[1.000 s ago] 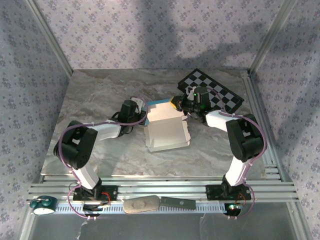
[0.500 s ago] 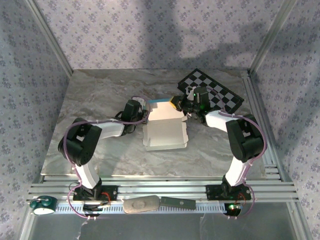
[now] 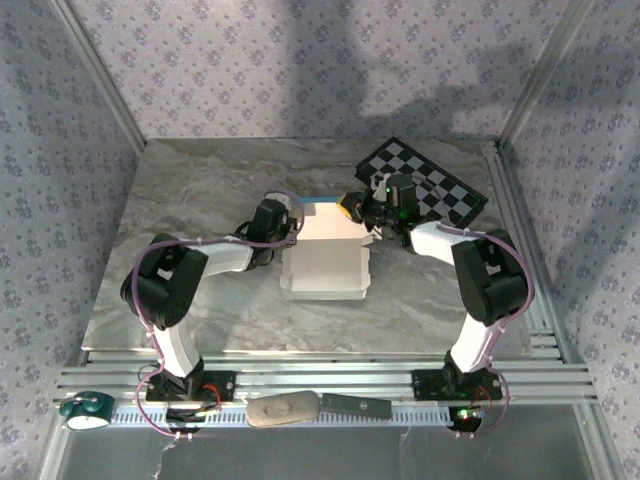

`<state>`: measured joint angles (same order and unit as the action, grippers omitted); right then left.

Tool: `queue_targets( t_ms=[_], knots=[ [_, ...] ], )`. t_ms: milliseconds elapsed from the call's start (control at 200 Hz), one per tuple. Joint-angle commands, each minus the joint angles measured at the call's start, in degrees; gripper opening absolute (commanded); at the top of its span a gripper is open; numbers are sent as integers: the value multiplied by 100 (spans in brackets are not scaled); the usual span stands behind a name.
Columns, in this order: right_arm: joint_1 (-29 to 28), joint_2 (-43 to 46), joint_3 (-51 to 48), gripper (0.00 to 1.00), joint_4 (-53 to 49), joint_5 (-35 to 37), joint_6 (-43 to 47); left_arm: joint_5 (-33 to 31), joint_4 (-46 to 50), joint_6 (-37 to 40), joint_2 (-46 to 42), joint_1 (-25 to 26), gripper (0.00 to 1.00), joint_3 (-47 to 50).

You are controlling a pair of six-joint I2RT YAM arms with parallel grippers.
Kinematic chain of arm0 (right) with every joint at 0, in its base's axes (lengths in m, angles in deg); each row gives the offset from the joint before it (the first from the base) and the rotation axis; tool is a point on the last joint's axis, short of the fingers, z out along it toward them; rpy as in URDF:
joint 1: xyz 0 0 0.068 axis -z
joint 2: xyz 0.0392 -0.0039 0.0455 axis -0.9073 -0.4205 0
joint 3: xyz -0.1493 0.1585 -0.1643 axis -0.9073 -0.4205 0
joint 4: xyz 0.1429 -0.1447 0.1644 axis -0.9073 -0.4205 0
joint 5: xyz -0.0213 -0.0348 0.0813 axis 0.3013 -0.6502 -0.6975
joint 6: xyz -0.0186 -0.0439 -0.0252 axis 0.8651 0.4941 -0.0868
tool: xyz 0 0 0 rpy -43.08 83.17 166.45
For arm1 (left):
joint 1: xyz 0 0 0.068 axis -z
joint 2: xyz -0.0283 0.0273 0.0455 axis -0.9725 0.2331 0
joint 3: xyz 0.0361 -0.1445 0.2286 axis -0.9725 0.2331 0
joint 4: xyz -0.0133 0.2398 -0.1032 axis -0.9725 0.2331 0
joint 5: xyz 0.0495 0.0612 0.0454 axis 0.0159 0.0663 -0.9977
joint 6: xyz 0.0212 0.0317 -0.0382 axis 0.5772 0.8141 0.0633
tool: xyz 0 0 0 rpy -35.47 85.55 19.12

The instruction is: Fold the paper box

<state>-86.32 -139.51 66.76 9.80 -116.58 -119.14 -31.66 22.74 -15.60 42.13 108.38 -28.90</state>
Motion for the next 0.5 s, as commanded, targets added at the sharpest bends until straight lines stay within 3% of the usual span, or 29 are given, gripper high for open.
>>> queue_targets(
  t_ms=[0, 95, 210, 395, 495],
  knots=[
    [-85, 227, -94, 0, -151, 31, 240, -968, 566, -193, 143, -33, 0, 125],
    [-103, 196, -103, 0, -128, 32, 264, -929, 505, -208, 167, -21, 0, 163],
    [-100, 187, -102, 0, -98, 32, 263, -725, 455, -146, 211, -22, 14, 139],
    [-82, 182, -64, 0, -122, 20, 255, -665, 435, -93, 248, -20, 19, 165],
    [-71, 176, -42, 0, -131, -3, 255, -647, 398, -84, 264, -45, 15, 191]
  ],
)
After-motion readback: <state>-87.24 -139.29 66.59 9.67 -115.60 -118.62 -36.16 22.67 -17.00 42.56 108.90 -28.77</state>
